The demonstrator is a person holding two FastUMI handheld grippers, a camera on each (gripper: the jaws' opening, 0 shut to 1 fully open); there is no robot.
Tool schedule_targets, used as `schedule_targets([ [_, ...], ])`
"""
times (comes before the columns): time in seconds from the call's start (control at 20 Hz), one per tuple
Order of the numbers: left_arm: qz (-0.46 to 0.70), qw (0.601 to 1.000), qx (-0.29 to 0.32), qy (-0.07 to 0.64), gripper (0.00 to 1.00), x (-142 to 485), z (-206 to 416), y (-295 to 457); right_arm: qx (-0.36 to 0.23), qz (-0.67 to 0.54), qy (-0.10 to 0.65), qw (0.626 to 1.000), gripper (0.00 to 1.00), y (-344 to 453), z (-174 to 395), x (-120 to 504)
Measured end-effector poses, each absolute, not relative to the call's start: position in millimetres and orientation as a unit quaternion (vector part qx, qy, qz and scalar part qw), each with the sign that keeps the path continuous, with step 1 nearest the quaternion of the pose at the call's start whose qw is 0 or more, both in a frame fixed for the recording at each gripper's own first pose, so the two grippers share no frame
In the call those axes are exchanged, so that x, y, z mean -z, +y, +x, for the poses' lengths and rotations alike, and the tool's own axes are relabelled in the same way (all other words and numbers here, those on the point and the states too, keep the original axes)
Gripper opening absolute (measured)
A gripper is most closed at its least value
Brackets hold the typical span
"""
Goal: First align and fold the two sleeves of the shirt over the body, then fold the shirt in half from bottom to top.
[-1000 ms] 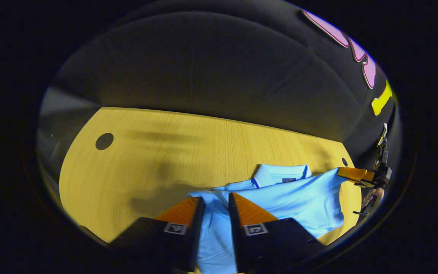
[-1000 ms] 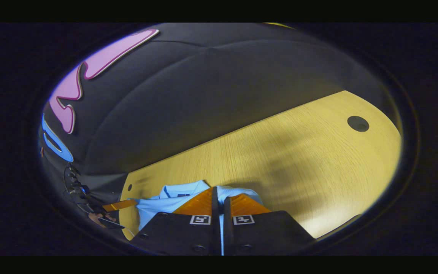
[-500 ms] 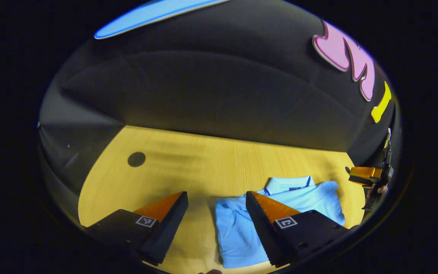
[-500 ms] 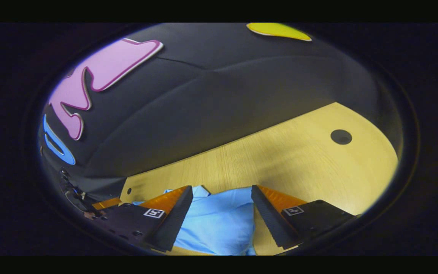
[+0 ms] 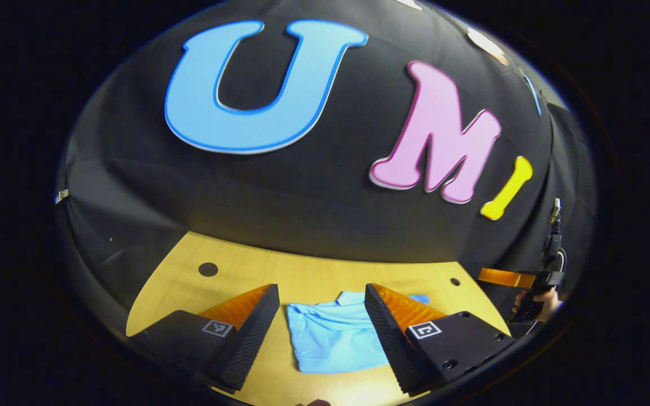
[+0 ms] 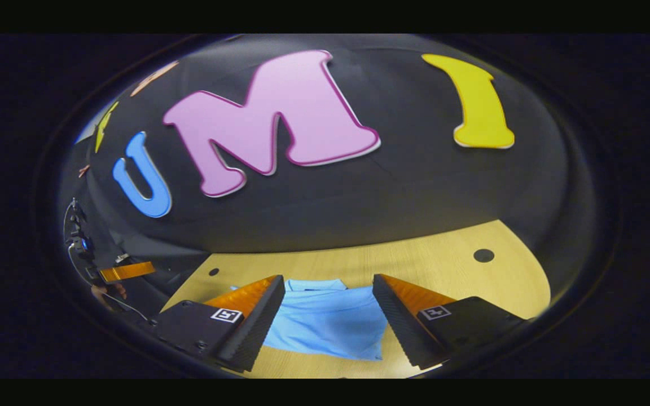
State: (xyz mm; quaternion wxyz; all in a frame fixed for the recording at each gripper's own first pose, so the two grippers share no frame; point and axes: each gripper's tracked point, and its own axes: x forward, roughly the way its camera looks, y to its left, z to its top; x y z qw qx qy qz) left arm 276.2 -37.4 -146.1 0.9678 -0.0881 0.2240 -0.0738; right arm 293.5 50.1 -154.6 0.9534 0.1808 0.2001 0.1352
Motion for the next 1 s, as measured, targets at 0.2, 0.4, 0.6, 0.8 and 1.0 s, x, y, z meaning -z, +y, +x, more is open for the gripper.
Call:
schedule_targets([
  [0.2, -0.07, 0.978, 0.091, 0.175, 0.96, 97, 206, -47, -0.144, 0.162, 0.154, 0.964, 0.98, 63, 226, 102],
  [0.4, -0.095, 0.98, 0.116, 0.13, 0.97, 55, 134, -70, -0.154, 0.158, 0.118, 0.968, 0.97, 80, 155, 66],
  [0.6, -0.077, 0.984, 0.126, 0.101, 0.96, 38, 64, -76, -0.156, 0.165, 0.085, 0.97, 0.98, 88, 84, 36],
  [0.8, -0.072, 0.987, 0.12, 0.083, 0.96, 31, 7, -86, -0.144, 0.172, 0.061, 0.973, 0.98, 82, 29, 16],
  [1.0, -0.088, 0.988, 0.098, 0.075, 0.96, 24, -37, -94, -0.153, 0.164, 0.045, 0.974, 0.97, 77, -16, 8],
])
